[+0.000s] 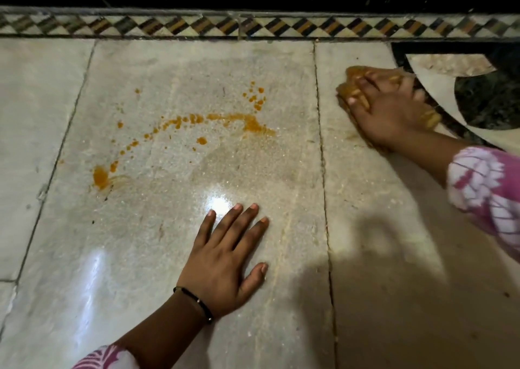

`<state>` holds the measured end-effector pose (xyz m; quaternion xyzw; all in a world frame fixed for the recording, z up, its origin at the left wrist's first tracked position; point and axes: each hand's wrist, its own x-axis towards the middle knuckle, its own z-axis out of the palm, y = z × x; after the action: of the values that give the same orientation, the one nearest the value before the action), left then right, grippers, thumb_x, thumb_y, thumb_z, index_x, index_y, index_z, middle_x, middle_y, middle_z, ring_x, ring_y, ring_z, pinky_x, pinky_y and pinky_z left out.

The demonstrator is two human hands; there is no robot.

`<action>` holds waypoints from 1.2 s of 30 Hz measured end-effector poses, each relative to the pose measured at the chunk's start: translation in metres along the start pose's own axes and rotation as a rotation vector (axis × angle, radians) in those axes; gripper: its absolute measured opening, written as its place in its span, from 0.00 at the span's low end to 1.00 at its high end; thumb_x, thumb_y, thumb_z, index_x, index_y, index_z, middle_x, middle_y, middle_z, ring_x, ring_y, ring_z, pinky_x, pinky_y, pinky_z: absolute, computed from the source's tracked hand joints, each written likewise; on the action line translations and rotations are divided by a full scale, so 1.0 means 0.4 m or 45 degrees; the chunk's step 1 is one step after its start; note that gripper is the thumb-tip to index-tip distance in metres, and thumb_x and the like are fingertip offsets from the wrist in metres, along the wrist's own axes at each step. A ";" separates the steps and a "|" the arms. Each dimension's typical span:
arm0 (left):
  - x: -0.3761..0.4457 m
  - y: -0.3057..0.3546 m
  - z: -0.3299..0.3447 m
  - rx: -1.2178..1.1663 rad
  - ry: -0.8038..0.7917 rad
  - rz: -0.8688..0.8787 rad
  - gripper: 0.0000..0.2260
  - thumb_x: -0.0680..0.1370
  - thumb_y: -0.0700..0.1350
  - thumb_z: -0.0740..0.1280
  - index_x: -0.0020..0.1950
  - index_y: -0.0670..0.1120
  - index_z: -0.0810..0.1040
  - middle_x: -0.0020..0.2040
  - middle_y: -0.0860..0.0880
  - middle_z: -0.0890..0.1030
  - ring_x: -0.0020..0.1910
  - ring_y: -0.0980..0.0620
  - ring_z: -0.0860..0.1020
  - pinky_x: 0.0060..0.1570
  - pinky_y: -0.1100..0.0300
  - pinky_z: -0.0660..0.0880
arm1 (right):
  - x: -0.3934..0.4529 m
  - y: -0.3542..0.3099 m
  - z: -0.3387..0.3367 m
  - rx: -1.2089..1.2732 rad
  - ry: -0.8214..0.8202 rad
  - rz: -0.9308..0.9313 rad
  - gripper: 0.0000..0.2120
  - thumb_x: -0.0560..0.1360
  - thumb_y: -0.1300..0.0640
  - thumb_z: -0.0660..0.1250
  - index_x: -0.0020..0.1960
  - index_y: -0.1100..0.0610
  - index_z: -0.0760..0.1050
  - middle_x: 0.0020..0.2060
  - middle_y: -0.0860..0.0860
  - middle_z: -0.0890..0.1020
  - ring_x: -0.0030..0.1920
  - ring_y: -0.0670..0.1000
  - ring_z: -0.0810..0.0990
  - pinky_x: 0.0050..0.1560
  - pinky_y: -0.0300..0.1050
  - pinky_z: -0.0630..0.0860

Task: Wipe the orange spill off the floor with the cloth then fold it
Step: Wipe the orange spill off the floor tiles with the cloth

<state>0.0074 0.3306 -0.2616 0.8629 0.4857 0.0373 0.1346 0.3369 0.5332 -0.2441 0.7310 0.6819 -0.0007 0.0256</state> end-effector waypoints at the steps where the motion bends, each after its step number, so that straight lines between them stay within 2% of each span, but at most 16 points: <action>1: 0.000 0.000 -0.002 0.001 -0.004 0.000 0.28 0.77 0.59 0.55 0.75 0.51 0.62 0.76 0.50 0.61 0.76 0.51 0.55 0.71 0.41 0.56 | 0.003 -0.043 -0.002 -0.009 -0.017 -0.010 0.33 0.74 0.34 0.42 0.74 0.47 0.59 0.74 0.50 0.62 0.70 0.66 0.56 0.63 0.60 0.58; 3: 0.000 -0.001 -0.004 -0.002 -0.016 -0.001 0.28 0.77 0.60 0.55 0.75 0.51 0.62 0.76 0.51 0.60 0.76 0.51 0.55 0.70 0.41 0.57 | -0.041 -0.124 -0.001 -0.027 -0.019 -0.178 0.32 0.74 0.35 0.43 0.74 0.47 0.59 0.74 0.49 0.63 0.69 0.64 0.56 0.61 0.56 0.58; 5: 0.002 -0.004 -0.003 0.009 -0.022 -0.004 0.28 0.77 0.60 0.55 0.75 0.51 0.62 0.76 0.51 0.60 0.76 0.51 0.55 0.70 0.41 0.57 | -0.138 -0.173 -0.002 -0.011 -0.033 -0.454 0.31 0.75 0.35 0.45 0.74 0.46 0.60 0.73 0.48 0.64 0.67 0.62 0.60 0.59 0.56 0.59; 7: 0.002 -0.004 0.001 0.018 -0.009 -0.004 0.28 0.77 0.60 0.55 0.75 0.51 0.62 0.76 0.51 0.60 0.76 0.51 0.55 0.70 0.41 0.57 | -0.267 -0.162 -0.001 -0.002 -0.071 -0.752 0.30 0.75 0.35 0.47 0.74 0.46 0.62 0.72 0.48 0.66 0.64 0.60 0.64 0.59 0.57 0.61; 9: 0.000 -0.003 0.004 0.009 0.006 -0.002 0.28 0.77 0.60 0.55 0.75 0.51 0.63 0.76 0.51 0.61 0.76 0.51 0.56 0.71 0.41 0.56 | -0.364 -0.082 0.005 -0.016 -0.163 -0.931 0.31 0.76 0.34 0.46 0.74 0.46 0.60 0.73 0.48 0.66 0.64 0.60 0.67 0.60 0.59 0.63; 10: 0.001 -0.002 0.003 0.007 0.016 -0.001 0.28 0.77 0.60 0.55 0.75 0.51 0.63 0.76 0.51 0.61 0.76 0.51 0.56 0.71 0.41 0.56 | -0.382 -0.022 0.006 -0.026 -0.181 -0.930 0.32 0.76 0.33 0.45 0.75 0.45 0.59 0.73 0.48 0.65 0.64 0.61 0.69 0.60 0.60 0.63; 12: 0.002 -0.003 0.005 0.011 0.033 -0.006 0.28 0.76 0.60 0.56 0.75 0.51 0.63 0.76 0.51 0.61 0.76 0.51 0.56 0.71 0.41 0.55 | -0.361 0.087 0.001 -0.043 -0.161 -0.720 0.34 0.74 0.30 0.42 0.76 0.44 0.55 0.73 0.50 0.65 0.63 0.64 0.68 0.60 0.60 0.62; 15: 0.001 -0.003 0.006 0.020 0.021 -0.005 0.28 0.76 0.59 0.56 0.75 0.51 0.63 0.76 0.50 0.61 0.76 0.50 0.56 0.71 0.41 0.55 | -0.240 0.154 -0.007 -0.045 -0.152 -0.330 0.37 0.71 0.29 0.39 0.76 0.43 0.51 0.76 0.48 0.56 0.67 0.67 0.60 0.62 0.61 0.58; 17: 0.000 -0.002 0.003 0.026 0.016 -0.005 0.28 0.77 0.59 0.56 0.75 0.50 0.63 0.76 0.50 0.61 0.76 0.50 0.56 0.71 0.41 0.55 | -0.154 0.122 -0.008 -0.047 -0.151 -0.183 0.38 0.71 0.29 0.38 0.77 0.44 0.48 0.77 0.48 0.51 0.70 0.69 0.54 0.66 0.64 0.53; 19: 0.000 0.001 0.001 0.021 0.018 -0.005 0.28 0.77 0.59 0.55 0.74 0.50 0.64 0.76 0.50 0.62 0.76 0.50 0.57 0.70 0.41 0.56 | -0.108 0.045 -0.016 -0.045 -0.178 -0.158 0.39 0.72 0.30 0.38 0.77 0.48 0.45 0.77 0.50 0.46 0.73 0.70 0.46 0.69 0.67 0.44; 22: 0.001 0.000 -0.001 0.028 0.027 -0.003 0.28 0.77 0.59 0.55 0.74 0.50 0.64 0.76 0.49 0.62 0.75 0.49 0.58 0.70 0.40 0.56 | -0.137 -0.098 -0.015 -0.034 -0.200 -0.339 0.38 0.74 0.32 0.41 0.78 0.51 0.43 0.77 0.53 0.43 0.73 0.67 0.37 0.69 0.64 0.32; 25: 0.001 0.000 0.003 0.033 0.044 0.003 0.28 0.77 0.59 0.55 0.74 0.50 0.64 0.75 0.49 0.62 0.75 0.49 0.59 0.70 0.40 0.56 | -0.258 -0.157 -0.002 -0.017 -0.201 -0.550 0.37 0.76 0.33 0.43 0.78 0.53 0.44 0.77 0.53 0.46 0.75 0.64 0.40 0.71 0.60 0.36; 28: 0.000 0.003 0.006 0.020 0.069 0.000 0.27 0.77 0.59 0.55 0.74 0.49 0.65 0.75 0.49 0.63 0.75 0.48 0.59 0.70 0.40 0.57 | -0.365 -0.064 -0.001 0.021 -0.224 -0.695 0.38 0.74 0.31 0.44 0.78 0.49 0.48 0.77 0.49 0.51 0.74 0.63 0.49 0.71 0.60 0.47; 32: 0.003 0.002 0.010 0.016 0.072 -0.003 0.28 0.76 0.59 0.56 0.74 0.49 0.64 0.75 0.49 0.63 0.75 0.49 0.58 0.70 0.40 0.56 | -0.304 0.125 -0.011 0.030 -0.219 -0.423 0.39 0.70 0.29 0.44 0.77 0.46 0.53 0.77 0.47 0.55 0.71 0.66 0.56 0.67 0.65 0.56; 36: -0.001 0.003 0.005 0.032 0.028 -0.013 0.28 0.76 0.59 0.55 0.75 0.50 0.63 0.76 0.49 0.62 0.76 0.49 0.57 0.70 0.40 0.56 | -0.153 0.111 -0.001 0.108 -0.188 -0.108 0.40 0.70 0.29 0.44 0.77 0.47 0.49 0.77 0.48 0.50 0.74 0.66 0.48 0.71 0.63 0.49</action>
<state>0.0086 0.3295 -0.2633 0.8615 0.4920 0.0398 0.1187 0.3767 0.4693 -0.2399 0.6998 0.7079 -0.0845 0.0448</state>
